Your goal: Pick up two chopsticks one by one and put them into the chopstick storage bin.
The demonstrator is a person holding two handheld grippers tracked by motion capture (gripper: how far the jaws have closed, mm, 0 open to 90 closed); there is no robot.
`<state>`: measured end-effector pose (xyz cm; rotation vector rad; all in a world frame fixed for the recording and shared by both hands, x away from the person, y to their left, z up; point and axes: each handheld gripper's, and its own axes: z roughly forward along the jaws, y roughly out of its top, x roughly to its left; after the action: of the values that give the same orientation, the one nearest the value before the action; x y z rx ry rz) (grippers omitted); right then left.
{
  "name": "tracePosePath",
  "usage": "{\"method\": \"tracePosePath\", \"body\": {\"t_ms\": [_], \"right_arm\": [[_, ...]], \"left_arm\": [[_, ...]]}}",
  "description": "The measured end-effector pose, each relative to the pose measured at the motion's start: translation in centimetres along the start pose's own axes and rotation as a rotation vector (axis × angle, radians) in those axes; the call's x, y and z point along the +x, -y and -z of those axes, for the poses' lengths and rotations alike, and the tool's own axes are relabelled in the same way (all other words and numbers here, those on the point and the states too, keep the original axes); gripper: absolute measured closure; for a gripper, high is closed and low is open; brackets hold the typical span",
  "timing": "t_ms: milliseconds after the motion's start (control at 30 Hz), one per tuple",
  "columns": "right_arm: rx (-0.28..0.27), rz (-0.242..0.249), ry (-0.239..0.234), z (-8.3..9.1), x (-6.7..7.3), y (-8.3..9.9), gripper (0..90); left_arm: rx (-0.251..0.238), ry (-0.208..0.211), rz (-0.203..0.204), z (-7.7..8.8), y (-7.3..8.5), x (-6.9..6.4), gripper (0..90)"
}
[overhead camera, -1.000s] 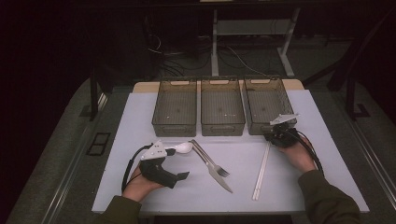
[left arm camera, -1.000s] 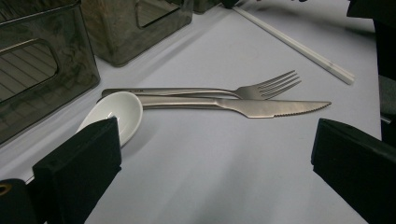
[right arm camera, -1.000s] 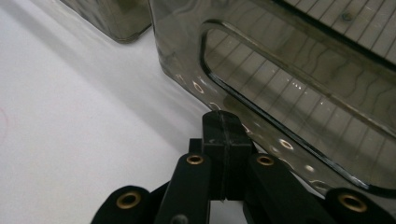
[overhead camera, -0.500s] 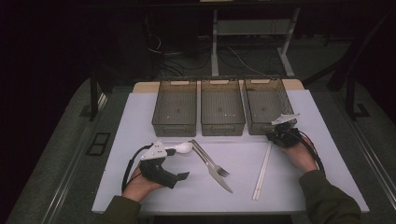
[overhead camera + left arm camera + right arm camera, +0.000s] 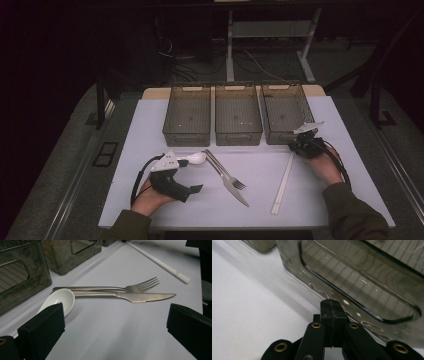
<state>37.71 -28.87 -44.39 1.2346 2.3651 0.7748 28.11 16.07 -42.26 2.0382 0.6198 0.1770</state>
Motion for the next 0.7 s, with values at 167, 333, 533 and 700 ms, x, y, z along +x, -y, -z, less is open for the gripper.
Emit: {"method": "tracePosePath", "body": {"t_ms": [167, 333, 533, 700], "right_arm": [[0.007, -0.005, 0.013, 0.2, -0.4, 0.3, 89.5], [-0.005, -0.012, 0.015, 0.5, -0.6, 0.4, 89.5], [-0.023, -0.012, -0.02, 2.5, -0.3, 0.8, 89.4], [-0.022, 0.025, -0.109, 5.1, 1.1, 2.7, 89.4]], "left_arm": [[0.0, 0.0, 0.0, 0.0, 0.0, 0.0, 0.9], [0.0, 0.0, -0.001, 0.0, 0.0, 0.0, 0.8], [-0.003, -0.002, -0.001, 0.0, 0.0, 0.0, 0.9], [0.0, -0.003, -0.008, 0.1, 0.0, 0.0, 0.9]]}}
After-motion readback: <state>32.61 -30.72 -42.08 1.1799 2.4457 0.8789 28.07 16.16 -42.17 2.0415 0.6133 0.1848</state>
